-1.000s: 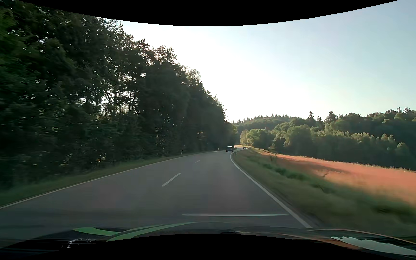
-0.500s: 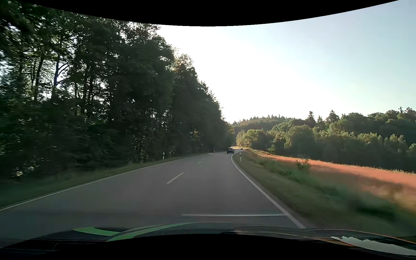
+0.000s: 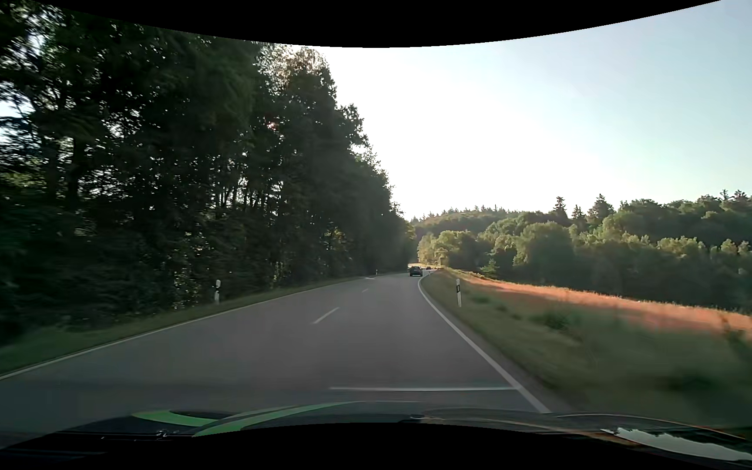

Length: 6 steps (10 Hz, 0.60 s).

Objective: Follow the waypoints while adhering to traffic rules and regulations

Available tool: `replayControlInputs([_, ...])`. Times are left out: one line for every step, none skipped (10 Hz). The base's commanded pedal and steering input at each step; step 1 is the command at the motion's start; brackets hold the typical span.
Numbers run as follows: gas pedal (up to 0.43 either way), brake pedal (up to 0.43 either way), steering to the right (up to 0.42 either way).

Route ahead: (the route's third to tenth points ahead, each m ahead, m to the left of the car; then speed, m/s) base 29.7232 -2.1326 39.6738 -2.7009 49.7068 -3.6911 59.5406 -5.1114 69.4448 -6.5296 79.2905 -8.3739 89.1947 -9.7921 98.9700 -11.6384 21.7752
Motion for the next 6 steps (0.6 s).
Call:
replayControlInputs([0.209,0.000,0.016])
replayControlInputs([0.209,0.000,0.016])
replayControlInputs([0.209,0.000,0.016])
replayControlInputs([0.209,0.000,0.016])
replayControlInputs([0.209,0.000,0.016])
replayControlInputs([0.209,0.000,0.016])
